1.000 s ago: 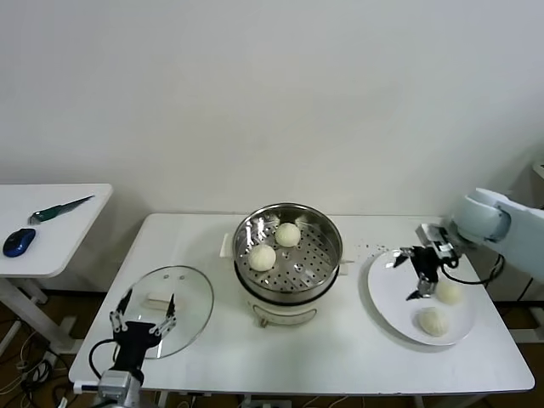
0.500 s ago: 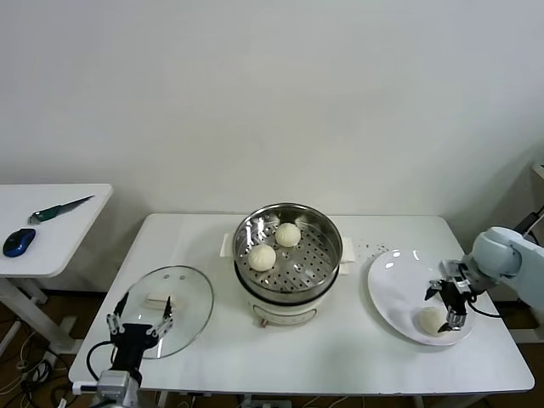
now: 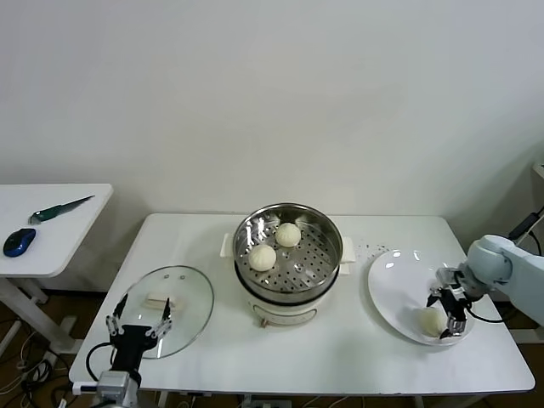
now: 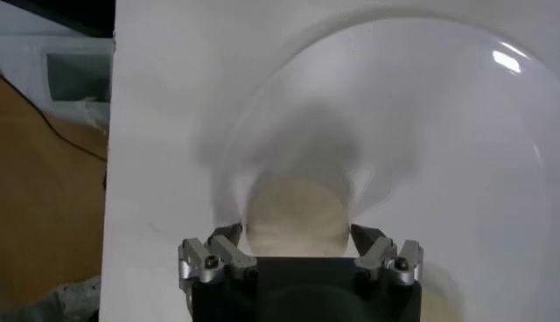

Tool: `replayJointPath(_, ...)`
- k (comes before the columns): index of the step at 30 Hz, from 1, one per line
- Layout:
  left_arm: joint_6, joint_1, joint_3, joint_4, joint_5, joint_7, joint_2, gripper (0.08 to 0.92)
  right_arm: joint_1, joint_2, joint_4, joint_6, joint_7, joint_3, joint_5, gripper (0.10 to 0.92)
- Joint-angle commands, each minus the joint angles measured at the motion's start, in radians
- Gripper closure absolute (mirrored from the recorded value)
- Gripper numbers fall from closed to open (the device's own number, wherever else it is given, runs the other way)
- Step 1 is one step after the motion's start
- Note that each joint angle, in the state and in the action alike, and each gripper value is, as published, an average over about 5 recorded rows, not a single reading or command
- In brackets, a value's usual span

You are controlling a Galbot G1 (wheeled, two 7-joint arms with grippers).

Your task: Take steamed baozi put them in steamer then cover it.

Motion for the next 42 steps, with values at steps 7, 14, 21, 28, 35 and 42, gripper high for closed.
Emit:
replayJointPath(7, -0.001, -0.006, 0.001, 0.003, 0.001, -0.006, 0.002, 0.177, 0.038, 0.016, -0.031, 0.047, -0.024, -0.026, -0.013, 0.353)
replayJointPath(14, 0.0, -0.006, 0.001, 0.002, 0.0, -0.006, 0.005, 0.177, 0.287, 0.034, -0.012, 0.189, -0.056, -0.169, -0.008, 0.372)
replayJointPath(21, 0.005, -0.002, 0.002, 0.0, -0.001, -0.011, 0.006, 0.177, 0.768, 0.162, 0.065, 0.384, -0.103, -0.512, 0.041, 0.372)
replayJointPath(28, 0.007, 0.001, 0.002, -0.004, -0.001, -0.013, 0.005, 0.177, 0.998, 0.357, 0.134, 0.562, -0.102, -0.629, 0.068, 0.37)
replayJointPath(35, 0.007, 0.01, 0.0, -0.009, -0.001, -0.013, 0.007, 0.177, 0.938, 0.523, 0.218, 0.606, -0.105, -0.53, 0.014, 0.364)
replayJointPath(42, 0.002, 0.035, -0.013, -0.021, -0.01, -0.012, 0.018, 0.177, 0.728, 0.673, 0.202, 0.64, -0.103, -0.421, -0.179, 0.358)
